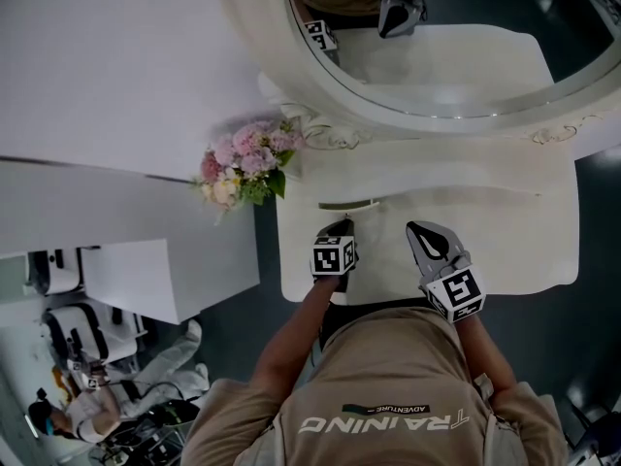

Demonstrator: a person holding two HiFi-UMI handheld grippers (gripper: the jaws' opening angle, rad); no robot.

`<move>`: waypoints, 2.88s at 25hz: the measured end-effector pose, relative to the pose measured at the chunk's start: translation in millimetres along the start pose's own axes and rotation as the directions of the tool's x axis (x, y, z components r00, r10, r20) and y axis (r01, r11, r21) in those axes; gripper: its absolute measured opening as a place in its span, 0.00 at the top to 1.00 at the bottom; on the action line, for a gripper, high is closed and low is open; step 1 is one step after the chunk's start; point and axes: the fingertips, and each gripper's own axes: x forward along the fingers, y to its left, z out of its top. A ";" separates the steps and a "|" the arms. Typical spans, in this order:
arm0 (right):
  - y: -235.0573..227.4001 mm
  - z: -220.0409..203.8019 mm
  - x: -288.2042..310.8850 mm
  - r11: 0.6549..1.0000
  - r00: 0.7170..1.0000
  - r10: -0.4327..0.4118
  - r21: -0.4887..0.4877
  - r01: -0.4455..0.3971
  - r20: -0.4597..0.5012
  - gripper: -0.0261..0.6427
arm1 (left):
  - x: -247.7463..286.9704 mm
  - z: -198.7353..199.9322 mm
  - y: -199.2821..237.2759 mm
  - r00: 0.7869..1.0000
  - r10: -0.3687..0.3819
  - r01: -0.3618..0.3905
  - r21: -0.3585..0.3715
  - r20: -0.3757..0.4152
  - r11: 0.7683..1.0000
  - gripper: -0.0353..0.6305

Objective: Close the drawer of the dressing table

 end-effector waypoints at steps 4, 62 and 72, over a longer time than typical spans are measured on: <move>-1.8 -1.4 2.5 1.000 1.000 0.000 0.003 0.000 -0.007 0.96 | 2.8 6.3 2.4 1.000 0.000 0.000 -0.008 0.007 1.000 0.92; 35.5 72.8 -9.7 0.985 0.996 -0.046 -0.165 0.058 0.076 0.96 | -183.1 123.2 -40.1 0.876 -0.189 0.106 0.205 0.444 0.973 0.92; 48.8 125.0 -15.7 0.973 0.986 -0.025 -0.224 0.062 0.164 0.96 | -239.0 162.3 -45.6 0.796 -0.213 0.076 0.256 0.567 0.964 0.92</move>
